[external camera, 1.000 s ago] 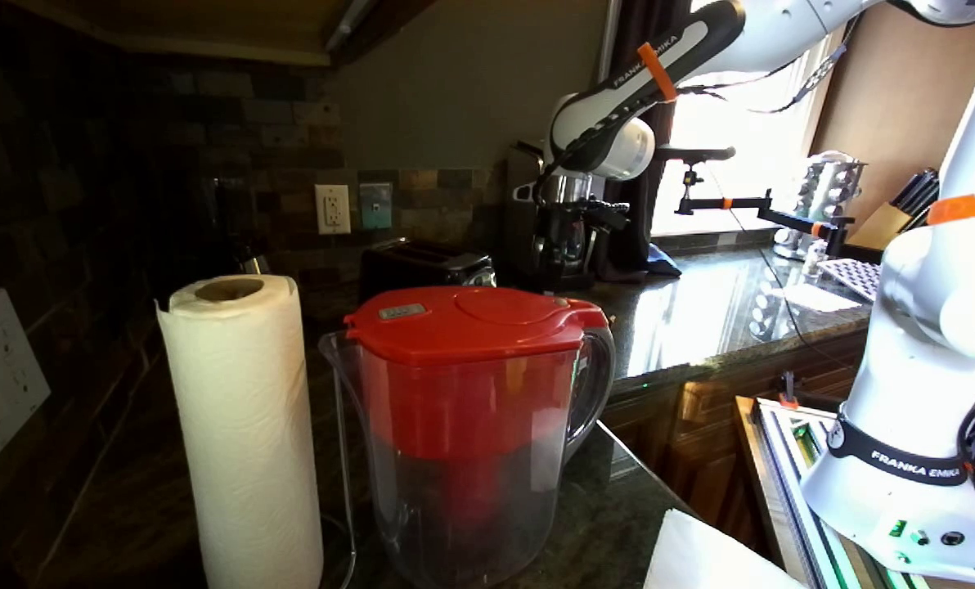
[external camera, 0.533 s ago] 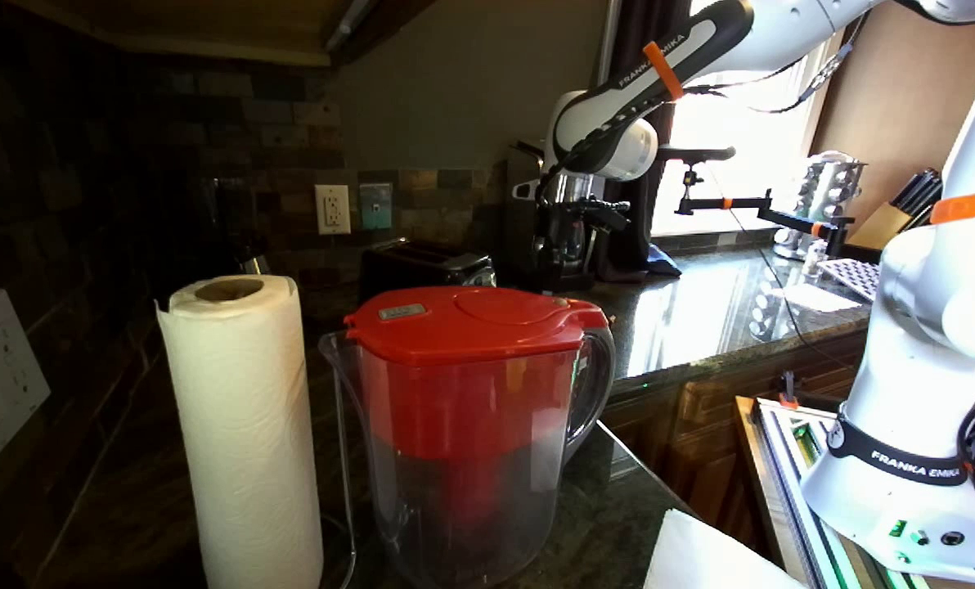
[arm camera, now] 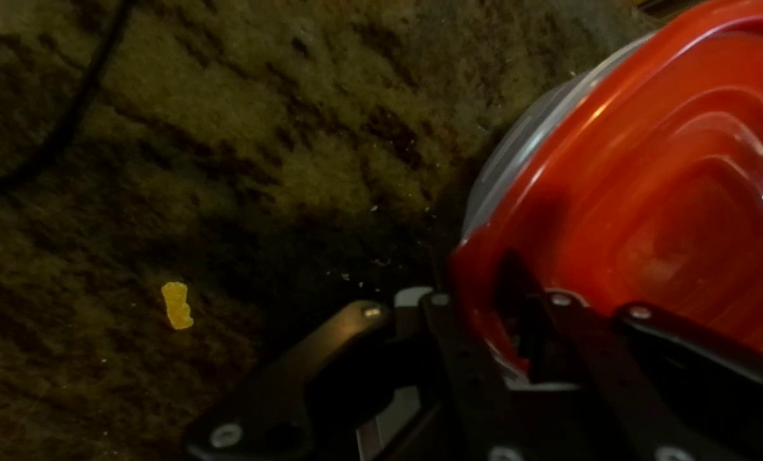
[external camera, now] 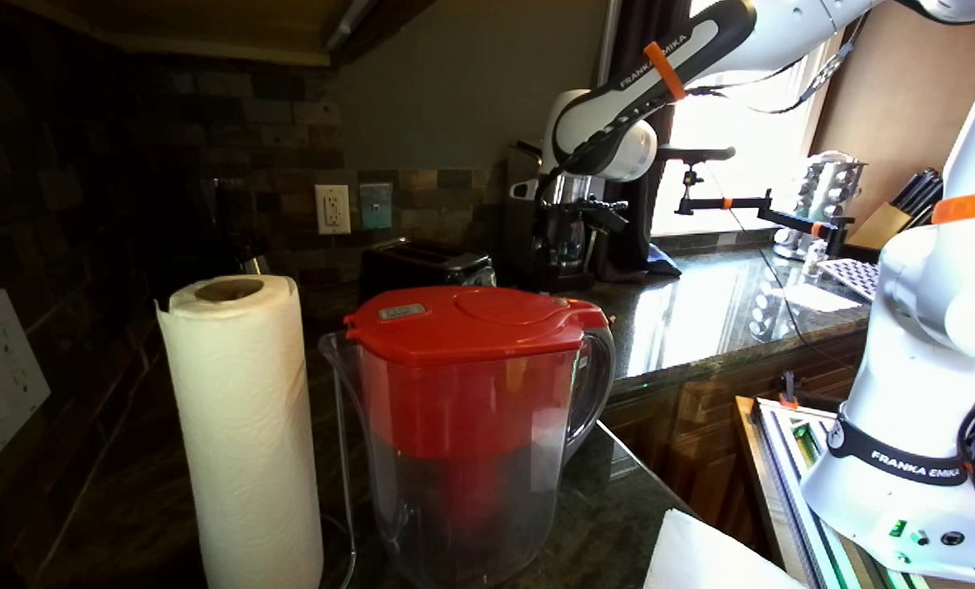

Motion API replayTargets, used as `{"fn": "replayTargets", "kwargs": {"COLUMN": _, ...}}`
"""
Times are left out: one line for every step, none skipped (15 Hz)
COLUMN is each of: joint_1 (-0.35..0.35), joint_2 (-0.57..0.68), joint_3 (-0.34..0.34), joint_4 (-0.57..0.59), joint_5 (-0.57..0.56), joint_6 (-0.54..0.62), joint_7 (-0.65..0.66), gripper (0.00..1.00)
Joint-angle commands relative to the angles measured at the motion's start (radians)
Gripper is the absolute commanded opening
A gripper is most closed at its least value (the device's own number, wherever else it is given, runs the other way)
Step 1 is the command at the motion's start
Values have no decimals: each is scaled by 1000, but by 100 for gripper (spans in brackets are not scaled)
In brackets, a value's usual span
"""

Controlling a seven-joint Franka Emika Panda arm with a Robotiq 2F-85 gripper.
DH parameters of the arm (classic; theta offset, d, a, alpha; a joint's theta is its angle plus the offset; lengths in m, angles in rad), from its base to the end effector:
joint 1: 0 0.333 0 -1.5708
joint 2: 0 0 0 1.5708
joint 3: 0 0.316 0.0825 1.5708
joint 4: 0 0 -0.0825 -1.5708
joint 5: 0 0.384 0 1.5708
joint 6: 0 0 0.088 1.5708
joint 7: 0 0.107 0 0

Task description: Remove the red lid from the bowl, then put the plastic in the bowl and put the lid on the bowl

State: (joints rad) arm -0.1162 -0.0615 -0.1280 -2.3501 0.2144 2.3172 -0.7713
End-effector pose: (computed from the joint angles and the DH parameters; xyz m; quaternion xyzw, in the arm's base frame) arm 0.4839 -0.1165 0.3587 -0.9782 -0.1899 -0.0525 0.0663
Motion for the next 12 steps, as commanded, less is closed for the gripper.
{"fn": "replayTargets", "kwargs": {"joint_1": 9, "joint_2": -24, "joint_3": 3, "joint_4": -45, "joint_5": -38, "joint_6": 31, "joint_7": 27, "gripper": 6}}
{"fn": "replayTargets", "kwargs": {"joint_1": 9, "joint_2": -23, "joint_3": 3, "joint_4": -47, "joint_5": -45, "joint_6": 32, "joint_7": 29, "gripper": 7}}
{"fn": "replayTargets", "kwargs": {"joint_1": 9, "joint_2": -22, "joint_3": 3, "joint_4": -48, "joint_5": -49, "joint_6": 35, "joint_7": 30, "gripper": 7}}
{"fn": "replayTargets", "kwargs": {"joint_1": 9, "joint_2": -23, "joint_3": 3, "joint_4": -46, "joint_5": -51, "joint_6": 35, "joint_7": 32, "gripper": 7}}
{"fn": "replayTargets", "kwargs": {"joint_1": 10, "joint_2": -23, "joint_3": 3, "joint_4": -46, "joint_5": -52, "joint_6": 37, "joint_7": 33, "gripper": 7}}
{"fn": "replayTargets", "kwargs": {"joint_1": 11, "joint_2": -23, "joint_3": 3, "joint_4": -46, "joint_5": -54, "joint_6": 37, "joint_7": 34, "gripper": 10}}
{"fn": "replayTargets", "kwargs": {"joint_1": 11, "joint_2": -24, "joint_3": 3, "joint_4": -46, "joint_5": -55, "joint_6": 41, "joint_7": 34, "gripper": 44}}
{"fn": "replayTargets", "kwargs": {"joint_1": 11, "joint_2": -23, "joint_3": 3, "joint_4": -46, "joint_5": -57, "joint_6": 43, "joint_7": 36, "gripper": 47}}
{"fn": "replayTargets", "kwargs": {"joint_1": 11, "joint_2": -23, "joint_3": 3, "joint_4": -47, "joint_5": -58, "joint_6": 46, "joint_7": 37, "gripper": 52}}
{"fn": "replayTargets", "kwargs": {"joint_1": 12, "joint_2": -24, "joint_3": 3, "joint_4": -48, "joint_5": -59, "joint_6": 49, "joint_7": 38, "gripper": 61}}
{"fn": "replayTargets", "kwargs": {"joint_1": 12, "joint_2": -26, "joint_3": 3, "joint_4": -49, "joint_5": -60, "joint_6": 48, "joint_7": 38, "gripper": 67}}
{"fn": "replayTargets", "kwargs": {"joint_1": 12, "joint_2": -29, "joint_3": 3, "joint_4": -51, "joint_5": -59, "joint_6": 45, "joint_7": 35, "gripper": 74}}
